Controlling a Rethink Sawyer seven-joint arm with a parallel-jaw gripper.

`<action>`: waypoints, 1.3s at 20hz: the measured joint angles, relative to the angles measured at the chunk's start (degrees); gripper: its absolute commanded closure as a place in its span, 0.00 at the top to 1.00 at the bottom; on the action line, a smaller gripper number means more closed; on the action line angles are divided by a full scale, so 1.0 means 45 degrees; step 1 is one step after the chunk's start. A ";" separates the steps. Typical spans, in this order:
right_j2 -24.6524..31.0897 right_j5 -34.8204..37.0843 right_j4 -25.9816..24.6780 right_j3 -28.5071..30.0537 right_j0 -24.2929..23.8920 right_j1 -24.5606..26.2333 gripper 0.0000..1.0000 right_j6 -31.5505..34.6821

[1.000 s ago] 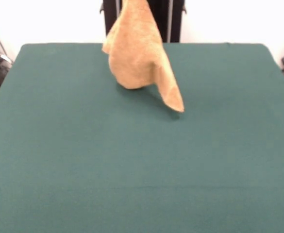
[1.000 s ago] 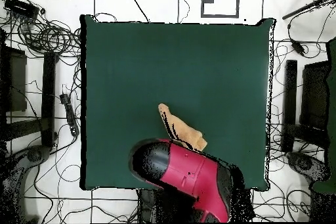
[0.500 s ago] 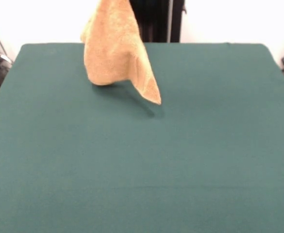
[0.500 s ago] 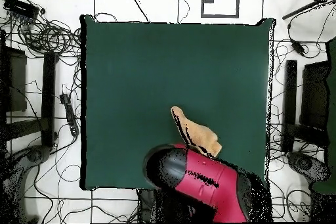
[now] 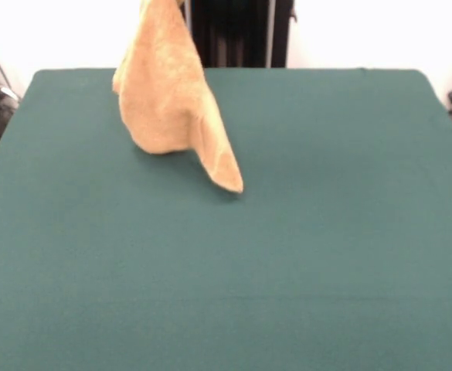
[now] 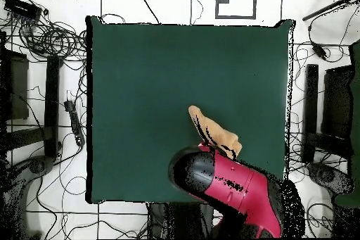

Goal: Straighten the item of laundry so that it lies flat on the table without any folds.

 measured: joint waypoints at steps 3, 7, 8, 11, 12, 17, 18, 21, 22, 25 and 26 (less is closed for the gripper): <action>0.0524 -0.1050 -0.0008 -0.0109 -0.0356 0.0266 0.00 0.0000; 0.1167 -0.2158 -0.0011 -0.0227 -0.0718 0.0568 0.00 0.0000; 0.1268 -0.2338 -0.0011 -0.0236 -0.0775 0.0600 0.00 0.0000; 0.1762 -0.3405 -0.0013 -0.0319 -0.1119 0.0854 0.00 0.0000; 0.1869 -0.3715 -0.0029 -0.0345 -0.1202 0.0929 0.00 0.0000; 0.2330 -0.5812 -0.0291 -0.0650 -0.1548 0.1551 0.00 0.0000; 0.2374 -0.5950 -0.0291 -0.0672 -0.1569 0.1595 0.00 0.0000; 0.2490 -0.6305 -0.0291 -0.0729 -0.1607 0.1806 0.00 0.0000; 0.2494 -0.6313 -0.0291 -0.0729 -0.1607 0.1830 0.00 0.0000; 0.2501 -0.6310 -0.0291 -0.0729 -0.1607 0.2104 0.00 0.0000; 0.2501 -0.6313 -0.0291 -0.0729 -0.1605 0.2215 1.00 0.0000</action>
